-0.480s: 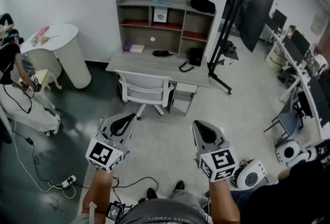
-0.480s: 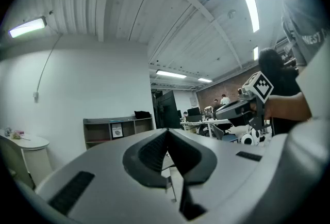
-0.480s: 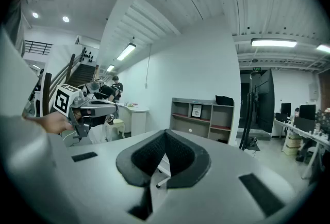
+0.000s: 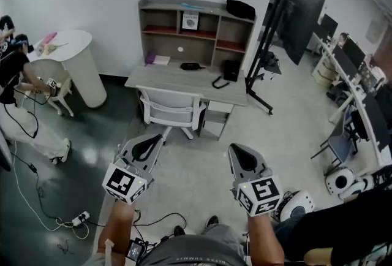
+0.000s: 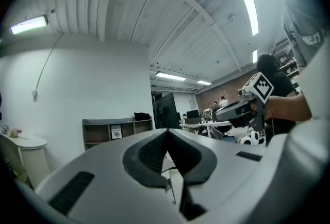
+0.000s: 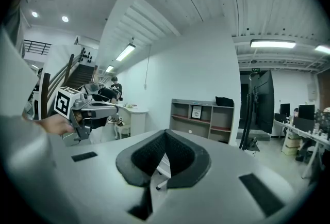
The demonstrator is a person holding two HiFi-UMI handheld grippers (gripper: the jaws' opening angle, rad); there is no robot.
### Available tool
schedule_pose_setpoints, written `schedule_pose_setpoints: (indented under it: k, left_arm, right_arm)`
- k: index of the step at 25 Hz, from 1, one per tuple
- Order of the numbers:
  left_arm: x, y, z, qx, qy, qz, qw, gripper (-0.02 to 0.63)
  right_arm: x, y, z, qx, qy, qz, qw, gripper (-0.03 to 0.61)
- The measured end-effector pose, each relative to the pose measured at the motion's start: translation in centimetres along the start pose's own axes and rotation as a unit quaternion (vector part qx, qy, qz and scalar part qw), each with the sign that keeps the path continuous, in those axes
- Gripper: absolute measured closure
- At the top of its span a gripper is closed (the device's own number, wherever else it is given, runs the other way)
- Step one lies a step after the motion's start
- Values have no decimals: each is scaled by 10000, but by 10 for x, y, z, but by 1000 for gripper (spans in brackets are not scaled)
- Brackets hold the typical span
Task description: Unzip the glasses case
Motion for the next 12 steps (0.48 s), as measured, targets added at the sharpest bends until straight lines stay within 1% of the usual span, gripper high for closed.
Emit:
schedule_pose_setpoints:
  k: [6, 12]
  left_arm:
    - [1, -4, 15, 13, 15, -7, 10000, 614]
    - [11, -15, 51, 182, 202, 79, 9996, 615]
  right_arm:
    - [-13, -2, 11, -127, 181, 18, 9998, 568]
    - [-59, -9, 42, -192, 301, 155, 9992, 568]
Point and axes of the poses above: the fingertips, and each gripper's own axes: z forward along the fingers, x to its left, y out of its top, the point moved 7 cm from there along -z, backward along the fingers, and after that the axes turned 10 degrees about y, right-handed, at the moved point
